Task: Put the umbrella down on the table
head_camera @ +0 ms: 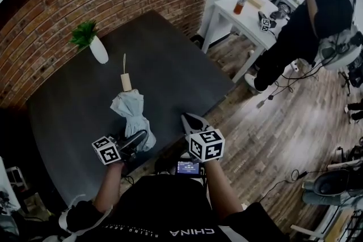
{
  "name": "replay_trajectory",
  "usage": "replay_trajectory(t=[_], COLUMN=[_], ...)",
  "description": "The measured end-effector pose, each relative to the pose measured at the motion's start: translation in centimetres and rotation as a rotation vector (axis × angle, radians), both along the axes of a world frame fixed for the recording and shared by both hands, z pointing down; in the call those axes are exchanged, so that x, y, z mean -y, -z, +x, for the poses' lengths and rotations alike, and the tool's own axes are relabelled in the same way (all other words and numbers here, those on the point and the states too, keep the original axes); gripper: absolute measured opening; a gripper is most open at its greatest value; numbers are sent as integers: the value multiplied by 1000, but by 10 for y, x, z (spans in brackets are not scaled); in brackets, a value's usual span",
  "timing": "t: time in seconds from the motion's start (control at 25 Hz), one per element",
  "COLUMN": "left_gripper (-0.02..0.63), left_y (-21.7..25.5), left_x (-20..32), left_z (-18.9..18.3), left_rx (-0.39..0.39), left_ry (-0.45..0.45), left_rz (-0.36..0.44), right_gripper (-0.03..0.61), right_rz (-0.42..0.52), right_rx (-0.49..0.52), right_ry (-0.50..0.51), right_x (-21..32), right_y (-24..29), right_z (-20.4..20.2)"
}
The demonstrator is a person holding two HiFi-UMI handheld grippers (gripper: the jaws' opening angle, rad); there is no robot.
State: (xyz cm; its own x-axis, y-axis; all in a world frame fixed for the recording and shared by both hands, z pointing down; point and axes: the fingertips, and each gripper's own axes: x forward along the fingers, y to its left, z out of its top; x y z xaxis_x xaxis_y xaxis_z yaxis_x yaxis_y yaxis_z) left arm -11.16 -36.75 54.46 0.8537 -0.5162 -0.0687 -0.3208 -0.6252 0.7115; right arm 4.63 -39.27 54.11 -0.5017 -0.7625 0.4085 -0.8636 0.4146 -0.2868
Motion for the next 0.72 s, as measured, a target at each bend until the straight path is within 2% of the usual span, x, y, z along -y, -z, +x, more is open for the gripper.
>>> replay_trajectory(t=[0.24,0.72], left_gripper=[359,359], left_y=[4,8], left_x=[11,71], left_z=[1,15], left_rx=[1,107], left_ry=[8,36], left_rz=[4,13], right_gripper=[9,9], right_rz=[-5,9], right_rx=[-1,-42], right_ry=[13,117], right_x=[6,56], right_y=[0,9], right_z=[1,-4])
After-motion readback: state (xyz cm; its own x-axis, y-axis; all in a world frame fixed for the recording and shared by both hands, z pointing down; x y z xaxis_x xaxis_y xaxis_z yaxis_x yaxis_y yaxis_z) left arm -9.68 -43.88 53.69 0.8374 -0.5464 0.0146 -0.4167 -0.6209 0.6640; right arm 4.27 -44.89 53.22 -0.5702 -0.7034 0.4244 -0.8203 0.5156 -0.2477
